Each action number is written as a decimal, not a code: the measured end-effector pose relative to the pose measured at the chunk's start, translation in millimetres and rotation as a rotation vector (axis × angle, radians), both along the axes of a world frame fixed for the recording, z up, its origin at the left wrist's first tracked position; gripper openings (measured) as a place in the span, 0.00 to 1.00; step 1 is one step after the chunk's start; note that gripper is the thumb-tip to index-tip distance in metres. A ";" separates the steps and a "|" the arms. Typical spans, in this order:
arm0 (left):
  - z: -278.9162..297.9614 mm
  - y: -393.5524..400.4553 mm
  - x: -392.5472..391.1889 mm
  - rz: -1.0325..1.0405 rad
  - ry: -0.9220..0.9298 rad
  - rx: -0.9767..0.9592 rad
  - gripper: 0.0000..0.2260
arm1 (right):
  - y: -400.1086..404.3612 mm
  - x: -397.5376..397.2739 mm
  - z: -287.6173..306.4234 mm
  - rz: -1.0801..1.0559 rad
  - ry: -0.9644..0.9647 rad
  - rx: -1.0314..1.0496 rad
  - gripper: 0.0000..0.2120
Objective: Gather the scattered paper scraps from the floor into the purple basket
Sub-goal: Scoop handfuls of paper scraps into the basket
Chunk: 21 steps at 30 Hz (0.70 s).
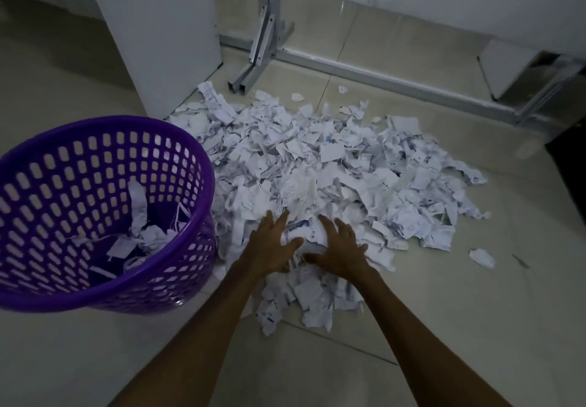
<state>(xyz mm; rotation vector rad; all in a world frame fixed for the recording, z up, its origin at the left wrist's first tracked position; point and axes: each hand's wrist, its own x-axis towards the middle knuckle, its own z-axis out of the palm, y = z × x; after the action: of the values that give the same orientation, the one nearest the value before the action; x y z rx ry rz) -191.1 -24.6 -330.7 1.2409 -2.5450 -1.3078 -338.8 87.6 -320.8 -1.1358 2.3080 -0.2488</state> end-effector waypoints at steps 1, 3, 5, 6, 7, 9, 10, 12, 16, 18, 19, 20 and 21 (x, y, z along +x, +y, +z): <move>1.3 4.1 4.6 0.001 0.018 0.029 0.36 | 3.3 6.6 2.0 0.016 -0.014 -0.002 0.48; 6.6 10.6 12.6 -0.001 0.070 0.092 0.37 | 6.7 16.2 9.6 0.087 -0.108 -0.134 0.42; 14.6 17.1 20.7 -0.014 0.111 0.140 0.36 | 13.7 21.2 20.0 0.118 -0.232 -0.278 0.37; 20.2 20.3 25.4 0.000 0.127 0.131 0.33 | 18.5 23.9 27.7 0.085 -0.254 -0.320 0.37; 23.7 23.0 27.9 0.035 0.147 0.098 0.26 | 23.0 24.9 32.3 0.034 -0.222 -0.350 0.39; 30.7 26.0 35.3 0.093 0.192 0.014 0.13 | 32.1 28.2 36.4 -0.117 -0.035 -0.358 0.42; 33.8 27.5 40.5 0.100 0.215 -0.006 0.13 | 37.7 32.0 36.6 -0.202 0.011 -0.337 0.44; 37.7 29.5 48.1 0.112 0.231 0.066 0.22 | 46.8 37.4 32.3 -0.334 -0.104 -0.255 0.54; 29.5 34.9 59.5 0.204 0.204 0.311 0.25 | 54.3 56.8 16.5 -0.276 -0.228 -0.053 0.66; 24.8 39.6 64.9 0.202 0.177 0.327 0.23 | 51.6 69.3 12.3 -0.178 -0.150 -0.051 0.64; 22.8 41.3 66.4 0.196 0.181 0.336 0.23 | 49.1 74.9 11.5 -0.136 -0.101 -0.059 0.62; 20.5 43.3 68.5 0.189 0.191 0.343 0.23 | 47.0 80.4 10.9 -0.103 -0.050 -0.068 0.59; 19.3 44.6 69.5 0.186 0.203 0.352 0.24 | 45.1 84.5 11.5 -0.091 -0.007 -0.086 0.56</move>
<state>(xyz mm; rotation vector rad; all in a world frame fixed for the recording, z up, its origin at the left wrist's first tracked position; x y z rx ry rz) -121.6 20.0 -311.4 1.2783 -2.0696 -1.7846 -254.2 132.7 -309.3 -1.0707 2.3655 -0.3886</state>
